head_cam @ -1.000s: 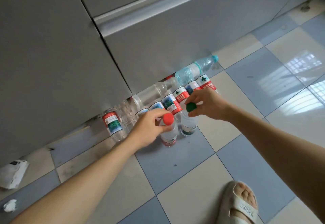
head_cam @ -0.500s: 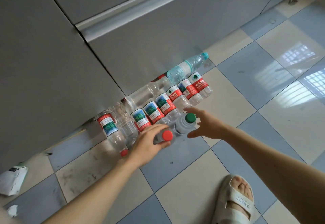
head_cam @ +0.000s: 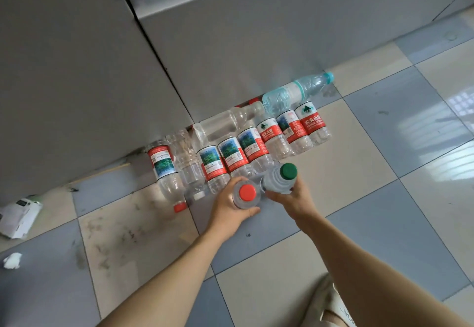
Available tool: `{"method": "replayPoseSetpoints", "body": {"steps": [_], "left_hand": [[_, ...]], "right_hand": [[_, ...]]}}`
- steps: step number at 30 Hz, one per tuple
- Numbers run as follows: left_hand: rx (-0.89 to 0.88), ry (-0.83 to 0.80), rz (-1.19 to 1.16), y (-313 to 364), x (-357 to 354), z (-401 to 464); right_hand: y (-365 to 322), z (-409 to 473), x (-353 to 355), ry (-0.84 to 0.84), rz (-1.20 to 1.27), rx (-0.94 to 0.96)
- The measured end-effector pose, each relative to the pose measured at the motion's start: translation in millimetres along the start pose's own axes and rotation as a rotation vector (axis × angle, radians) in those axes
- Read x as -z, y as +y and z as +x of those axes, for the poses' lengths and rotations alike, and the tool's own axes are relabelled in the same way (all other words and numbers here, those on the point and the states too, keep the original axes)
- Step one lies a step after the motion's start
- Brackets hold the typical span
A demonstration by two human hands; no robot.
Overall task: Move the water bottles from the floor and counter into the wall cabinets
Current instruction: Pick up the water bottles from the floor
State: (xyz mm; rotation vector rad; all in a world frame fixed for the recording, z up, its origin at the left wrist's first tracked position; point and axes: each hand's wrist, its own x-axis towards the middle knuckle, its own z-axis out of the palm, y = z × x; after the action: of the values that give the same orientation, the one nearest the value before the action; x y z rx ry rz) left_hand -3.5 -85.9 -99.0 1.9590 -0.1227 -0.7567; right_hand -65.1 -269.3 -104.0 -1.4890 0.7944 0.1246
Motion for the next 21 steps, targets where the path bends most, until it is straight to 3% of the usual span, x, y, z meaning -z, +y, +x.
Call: {"method": "replayPoseSetpoints", "body": {"steps": [4,9,21], "left_hand": [[0.137,0.108,-0.131,13,12,-16],[0.166,0.210,-0.181,75,66,-62],[0.038,0.401,-0.294,341,265,-247]], "right_hand": [[-19,-14,0,-0.034,-0.049,-0.020],[-85,-63,-2,-0.106,-0.106,-0.018],[-401,-246,-56,-0.329,-0.213,0.161]]}}
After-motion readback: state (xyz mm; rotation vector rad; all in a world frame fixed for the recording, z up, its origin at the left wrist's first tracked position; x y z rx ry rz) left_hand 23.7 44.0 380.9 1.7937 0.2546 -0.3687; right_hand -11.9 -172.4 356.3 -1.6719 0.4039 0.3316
